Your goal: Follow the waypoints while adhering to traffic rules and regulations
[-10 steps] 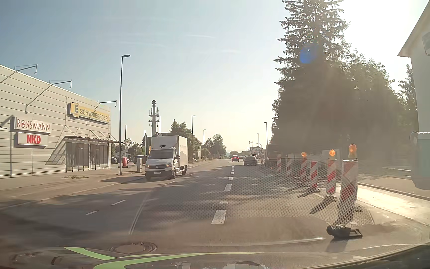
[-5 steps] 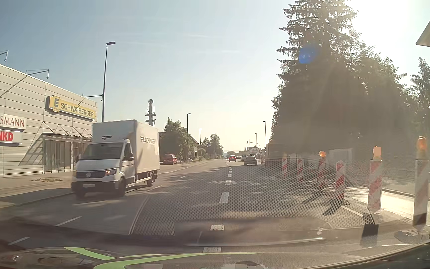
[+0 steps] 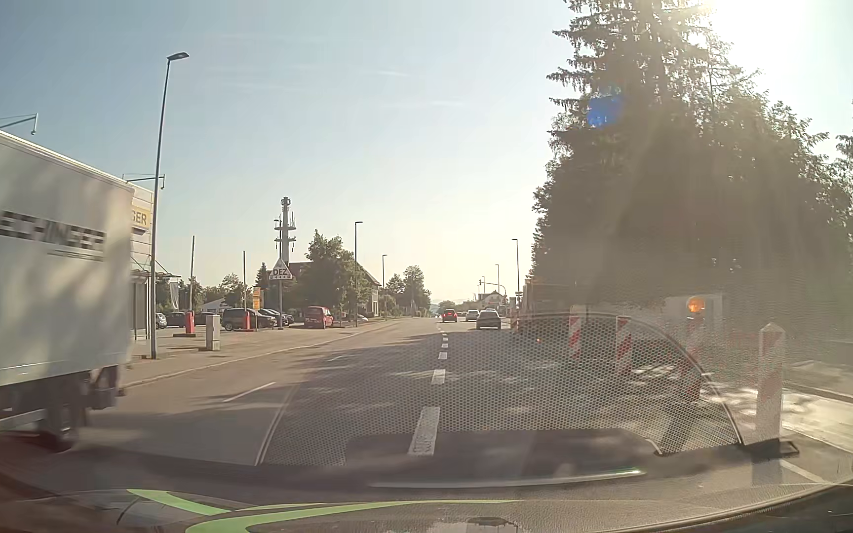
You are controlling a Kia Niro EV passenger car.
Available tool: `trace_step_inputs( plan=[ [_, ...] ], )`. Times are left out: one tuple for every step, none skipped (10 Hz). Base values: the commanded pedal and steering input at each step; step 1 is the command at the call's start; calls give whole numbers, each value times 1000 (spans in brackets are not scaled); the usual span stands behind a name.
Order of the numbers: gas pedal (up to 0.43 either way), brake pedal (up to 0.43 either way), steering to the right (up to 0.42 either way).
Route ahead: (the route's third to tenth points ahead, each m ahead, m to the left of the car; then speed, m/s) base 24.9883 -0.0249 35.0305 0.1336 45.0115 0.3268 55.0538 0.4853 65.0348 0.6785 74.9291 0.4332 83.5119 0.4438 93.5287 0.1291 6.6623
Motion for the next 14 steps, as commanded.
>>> trace_step_inputs(
  plan=[
    [110,0,26],
    [110,0,25],
    [110,0,23],
    [110,0,21],
    [110,0,20],
    [110,0,17],
    [110,0,14],
    [110,0,12],
    [118,0,12],
    [118,0,10],
    [118,0,9],
    [118,0,6],
    [118,0,5],
    [118,0,3]
  ],
)
